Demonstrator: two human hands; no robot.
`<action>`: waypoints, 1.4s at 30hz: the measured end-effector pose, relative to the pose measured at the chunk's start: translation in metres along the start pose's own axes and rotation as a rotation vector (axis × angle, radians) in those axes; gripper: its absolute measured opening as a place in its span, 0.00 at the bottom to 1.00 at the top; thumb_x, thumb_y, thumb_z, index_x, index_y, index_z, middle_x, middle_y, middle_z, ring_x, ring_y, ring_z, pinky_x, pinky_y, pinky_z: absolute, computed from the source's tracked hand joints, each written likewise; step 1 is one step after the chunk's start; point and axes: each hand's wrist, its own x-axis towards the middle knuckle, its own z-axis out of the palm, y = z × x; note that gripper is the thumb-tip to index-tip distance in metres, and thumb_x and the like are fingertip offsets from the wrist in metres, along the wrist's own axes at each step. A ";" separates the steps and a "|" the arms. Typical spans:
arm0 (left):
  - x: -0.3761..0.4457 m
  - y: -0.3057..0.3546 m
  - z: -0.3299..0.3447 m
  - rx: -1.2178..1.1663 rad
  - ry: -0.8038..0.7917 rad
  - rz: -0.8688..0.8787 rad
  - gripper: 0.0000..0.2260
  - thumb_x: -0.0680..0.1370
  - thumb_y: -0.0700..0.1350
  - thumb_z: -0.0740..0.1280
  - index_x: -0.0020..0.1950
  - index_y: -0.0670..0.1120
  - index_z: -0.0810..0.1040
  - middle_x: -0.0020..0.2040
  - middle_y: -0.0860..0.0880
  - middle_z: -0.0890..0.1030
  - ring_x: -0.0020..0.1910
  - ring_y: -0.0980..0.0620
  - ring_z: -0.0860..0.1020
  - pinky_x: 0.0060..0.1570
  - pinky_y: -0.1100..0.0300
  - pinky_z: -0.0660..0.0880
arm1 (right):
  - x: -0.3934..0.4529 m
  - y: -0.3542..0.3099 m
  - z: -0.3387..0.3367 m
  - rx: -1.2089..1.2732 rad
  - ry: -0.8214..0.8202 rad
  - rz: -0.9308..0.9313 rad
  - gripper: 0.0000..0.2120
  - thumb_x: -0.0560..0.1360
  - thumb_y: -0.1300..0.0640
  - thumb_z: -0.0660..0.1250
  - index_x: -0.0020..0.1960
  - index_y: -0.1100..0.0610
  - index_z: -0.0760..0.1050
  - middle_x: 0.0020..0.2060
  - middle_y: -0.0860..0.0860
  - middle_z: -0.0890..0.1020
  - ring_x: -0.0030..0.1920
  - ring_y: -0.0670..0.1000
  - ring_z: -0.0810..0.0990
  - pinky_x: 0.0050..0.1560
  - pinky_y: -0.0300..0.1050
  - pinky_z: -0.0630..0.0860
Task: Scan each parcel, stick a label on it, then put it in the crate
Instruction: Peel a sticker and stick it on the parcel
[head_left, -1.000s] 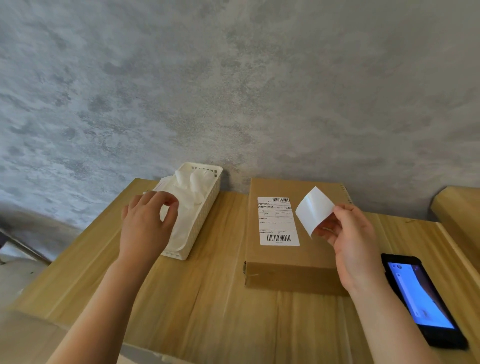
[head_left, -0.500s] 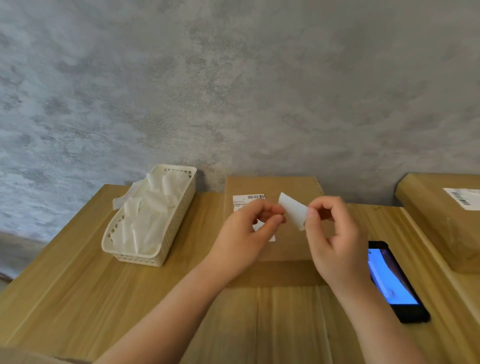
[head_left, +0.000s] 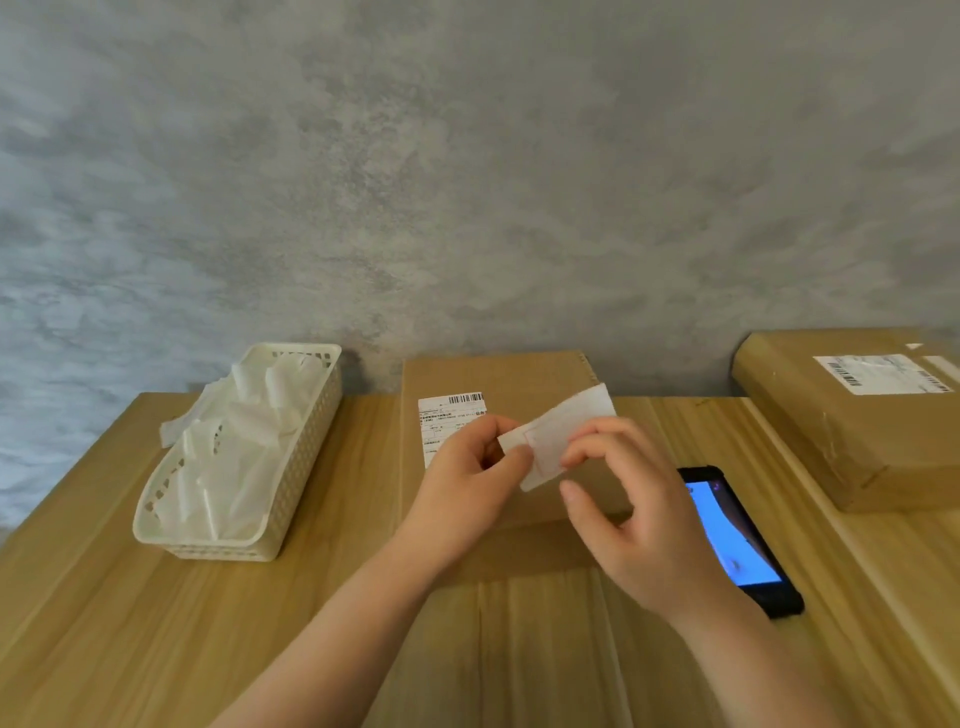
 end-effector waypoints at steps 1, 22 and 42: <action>0.002 -0.002 0.000 0.044 0.008 -0.001 0.04 0.77 0.45 0.66 0.45 0.52 0.80 0.37 0.45 0.78 0.35 0.53 0.73 0.38 0.56 0.68 | -0.001 0.004 -0.001 -0.001 0.059 0.033 0.08 0.75 0.51 0.65 0.52 0.54 0.75 0.50 0.45 0.75 0.56 0.46 0.75 0.56 0.34 0.71; 0.021 -0.017 0.011 0.812 -0.046 0.159 0.09 0.80 0.50 0.64 0.59 0.53 0.77 0.46 0.55 0.81 0.46 0.54 0.78 0.45 0.59 0.73 | 0.007 0.051 -0.014 -0.315 -0.215 0.514 0.13 0.81 0.52 0.60 0.41 0.58 0.71 0.34 0.50 0.74 0.34 0.47 0.71 0.31 0.40 0.64; 0.025 -0.022 0.019 0.965 -0.041 0.185 0.10 0.80 0.50 0.63 0.59 0.49 0.70 0.48 0.53 0.78 0.45 0.50 0.78 0.45 0.55 0.75 | 0.006 0.049 -0.006 -0.437 -0.195 0.506 0.17 0.79 0.52 0.64 0.35 0.52 0.62 0.36 0.48 0.71 0.32 0.45 0.67 0.30 0.37 0.57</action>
